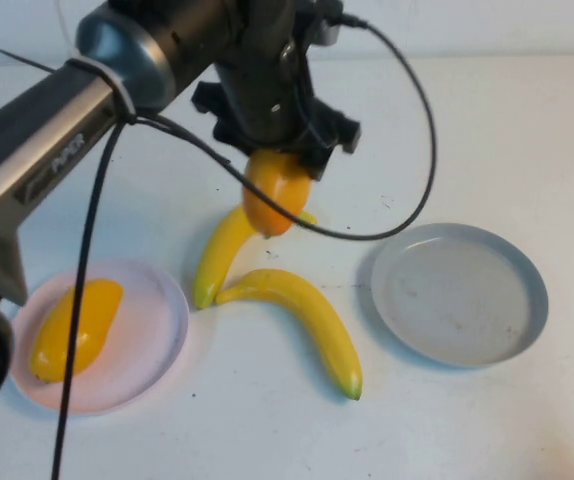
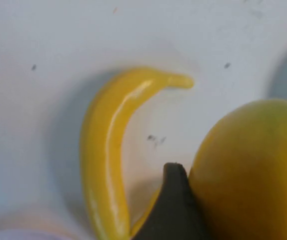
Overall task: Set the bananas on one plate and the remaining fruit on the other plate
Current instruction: Put one type of fruit in the left plate
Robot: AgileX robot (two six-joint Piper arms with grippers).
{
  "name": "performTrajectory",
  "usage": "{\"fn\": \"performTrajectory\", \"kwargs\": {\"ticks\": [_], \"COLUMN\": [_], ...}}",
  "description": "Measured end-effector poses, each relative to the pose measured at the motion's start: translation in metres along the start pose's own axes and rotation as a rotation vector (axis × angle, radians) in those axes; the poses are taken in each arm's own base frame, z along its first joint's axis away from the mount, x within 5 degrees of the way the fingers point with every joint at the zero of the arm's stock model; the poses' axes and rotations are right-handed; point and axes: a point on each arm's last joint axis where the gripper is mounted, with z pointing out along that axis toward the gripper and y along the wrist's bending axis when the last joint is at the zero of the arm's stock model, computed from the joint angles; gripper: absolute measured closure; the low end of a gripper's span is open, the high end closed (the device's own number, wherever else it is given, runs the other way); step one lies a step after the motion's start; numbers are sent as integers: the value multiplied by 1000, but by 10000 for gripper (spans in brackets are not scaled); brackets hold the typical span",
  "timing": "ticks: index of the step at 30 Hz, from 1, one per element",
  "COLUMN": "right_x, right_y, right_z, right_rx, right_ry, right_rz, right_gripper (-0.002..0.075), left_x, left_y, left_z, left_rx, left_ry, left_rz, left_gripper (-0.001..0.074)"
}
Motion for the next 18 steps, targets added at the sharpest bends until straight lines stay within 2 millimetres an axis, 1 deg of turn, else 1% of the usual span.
{"fn": "performTrajectory", "kwargs": {"ticks": [3,4,7,9,11,15,18], "right_x": [0,0,0,0,0,0,0], "right_y": [0,0,0,0,0,0,0], "right_z": [0,0,0,0,0,0,0], "right_rx": [0,0,0,0,0,0,0], "right_ry": [0,0,0,0,0,0,0], "right_rz": [0,0,0,0,1,1,1], "right_gripper": [741,741,741,741,741,742,742], "left_x": [25,33,53,65,77,100,116], "left_y": [13,17,27,36,47,67,80], "left_z": [9,9,1,-8,-12,-4,11], "left_rx": [-45,-54,-68,-85,-114,-162,-189], "left_ry": [100,124,171,184,205,277,332], "left_rz": [-2,-3,-17,-27,-44,-134,-179], "left_gripper": [252,252,252,252,252,252,252]}}
